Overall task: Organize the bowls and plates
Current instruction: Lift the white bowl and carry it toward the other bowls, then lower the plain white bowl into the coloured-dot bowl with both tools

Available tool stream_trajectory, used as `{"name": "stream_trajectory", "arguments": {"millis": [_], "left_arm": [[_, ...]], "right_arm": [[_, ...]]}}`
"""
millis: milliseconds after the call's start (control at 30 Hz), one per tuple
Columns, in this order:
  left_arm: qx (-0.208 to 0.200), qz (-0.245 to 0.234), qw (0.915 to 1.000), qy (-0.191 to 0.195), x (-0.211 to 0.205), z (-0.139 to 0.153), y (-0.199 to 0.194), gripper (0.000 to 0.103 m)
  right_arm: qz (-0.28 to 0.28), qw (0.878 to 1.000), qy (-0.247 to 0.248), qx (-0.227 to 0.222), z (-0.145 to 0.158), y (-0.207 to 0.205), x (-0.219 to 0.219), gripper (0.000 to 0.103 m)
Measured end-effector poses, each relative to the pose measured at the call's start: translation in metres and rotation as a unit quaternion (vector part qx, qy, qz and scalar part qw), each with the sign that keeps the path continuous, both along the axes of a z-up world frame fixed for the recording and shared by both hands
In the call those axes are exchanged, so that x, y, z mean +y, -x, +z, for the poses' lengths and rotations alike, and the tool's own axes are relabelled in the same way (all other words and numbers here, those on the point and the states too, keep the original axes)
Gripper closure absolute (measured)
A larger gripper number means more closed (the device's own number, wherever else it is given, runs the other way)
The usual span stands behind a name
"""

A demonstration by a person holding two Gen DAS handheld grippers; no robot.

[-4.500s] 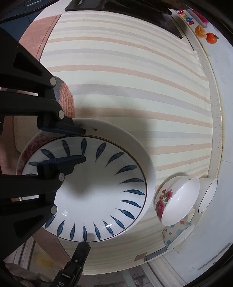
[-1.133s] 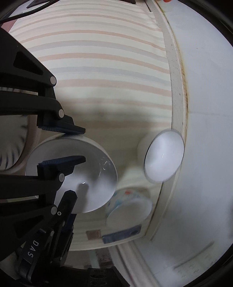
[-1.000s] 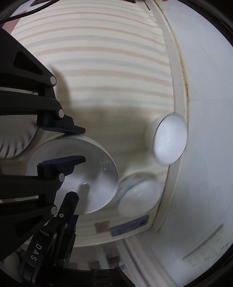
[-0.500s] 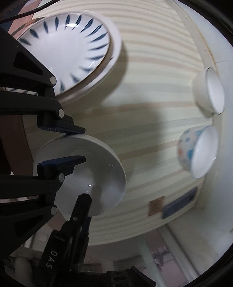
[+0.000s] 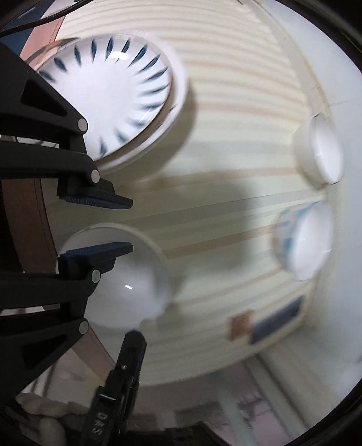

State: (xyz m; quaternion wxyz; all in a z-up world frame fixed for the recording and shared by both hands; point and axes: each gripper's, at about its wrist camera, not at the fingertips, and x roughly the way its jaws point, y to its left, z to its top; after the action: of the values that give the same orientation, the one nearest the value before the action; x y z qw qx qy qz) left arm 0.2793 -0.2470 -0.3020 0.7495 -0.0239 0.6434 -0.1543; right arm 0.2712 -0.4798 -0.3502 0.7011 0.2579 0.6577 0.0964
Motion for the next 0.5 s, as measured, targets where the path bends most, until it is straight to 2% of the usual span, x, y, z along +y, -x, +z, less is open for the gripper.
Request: {"name": "stream_trajectory", "arguments": {"millis": [67,133,233,333,500], "left_arm": [[-0.025,0.018,0.9995,0.009,0.008,0.025,-0.018,0.079],[-0.042,0.032,0.9983,0.023,0.012,0.039,-0.039,0.071],[-0.067,0.049,0.9962,0.027,0.009,0.049,-0.088,0.064],[-0.056,0.059,0.9961,0.035,-0.003,0.036,-0.134,0.063],[-0.020,0.053,0.9979,0.031,-0.018,-0.011,-0.188,0.063]], "right_arm": [[-0.011,1.000,-0.008,-0.015,0.016,-0.012,-0.011,0.068],[-0.021,0.999,-0.015,-0.032,0.030,-0.029,-0.021,0.054],[-0.034,0.997,-0.028,-0.057,0.038,-0.071,-0.032,0.051],[-0.054,0.996,-0.041,-0.063,0.027,-0.114,-0.037,0.051],[-0.087,0.993,-0.067,-0.053,-0.014,-0.186,-0.041,0.051]]}}
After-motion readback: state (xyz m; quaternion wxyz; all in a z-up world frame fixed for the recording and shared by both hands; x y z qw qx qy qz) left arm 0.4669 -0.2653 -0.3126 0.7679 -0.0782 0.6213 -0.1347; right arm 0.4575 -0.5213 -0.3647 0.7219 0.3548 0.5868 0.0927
